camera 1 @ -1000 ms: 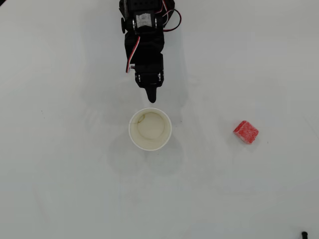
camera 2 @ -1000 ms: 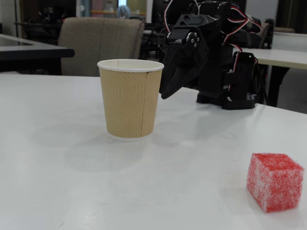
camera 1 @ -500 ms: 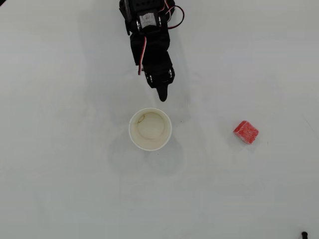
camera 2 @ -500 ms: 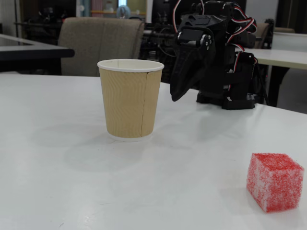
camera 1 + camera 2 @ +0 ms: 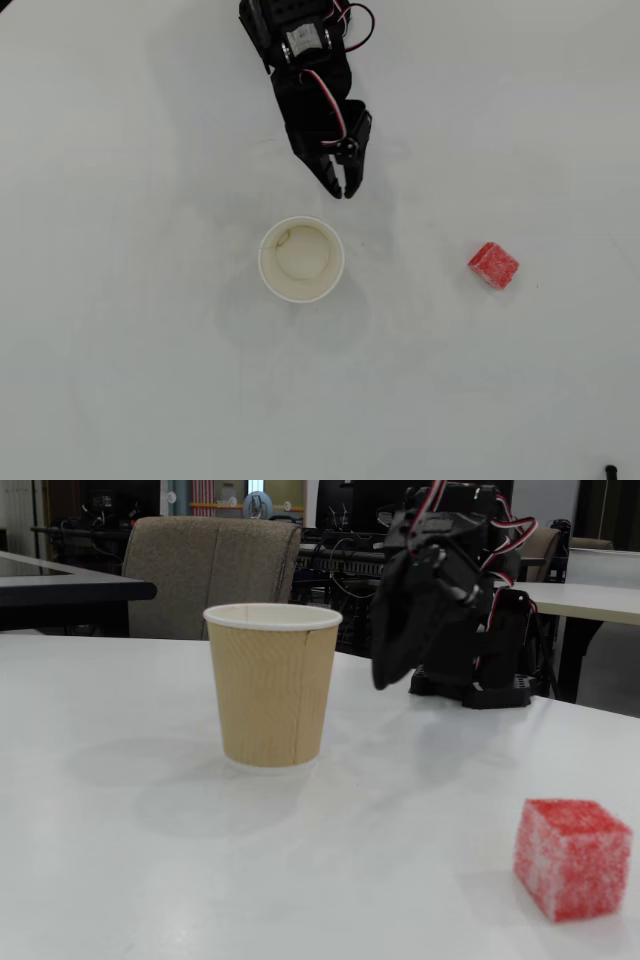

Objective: Grasp a red cube and put it in the cup.

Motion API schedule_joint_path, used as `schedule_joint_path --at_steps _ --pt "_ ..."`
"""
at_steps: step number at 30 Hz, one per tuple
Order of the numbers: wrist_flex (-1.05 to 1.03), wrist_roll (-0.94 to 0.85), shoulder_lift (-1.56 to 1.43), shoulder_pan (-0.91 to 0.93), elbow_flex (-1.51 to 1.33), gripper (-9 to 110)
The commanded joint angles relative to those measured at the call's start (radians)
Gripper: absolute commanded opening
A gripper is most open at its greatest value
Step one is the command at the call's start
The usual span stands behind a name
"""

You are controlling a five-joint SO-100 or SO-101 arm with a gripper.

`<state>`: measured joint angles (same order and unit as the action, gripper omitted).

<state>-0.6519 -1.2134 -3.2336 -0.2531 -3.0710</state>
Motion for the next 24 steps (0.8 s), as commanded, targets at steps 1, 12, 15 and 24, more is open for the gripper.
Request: schedule_joint_path --at_steps 1,12,15,24 --pt "0.017 -0.058 -0.014 -0.097 -0.075 1" --pt "0.029 -0.061 -0.014 -0.344 -0.075 1" --pt "0.041 -0.069 -0.014 -0.37 -0.075 1" --pt "0.11 -0.144 0.009 -0.405 -0.069 1"
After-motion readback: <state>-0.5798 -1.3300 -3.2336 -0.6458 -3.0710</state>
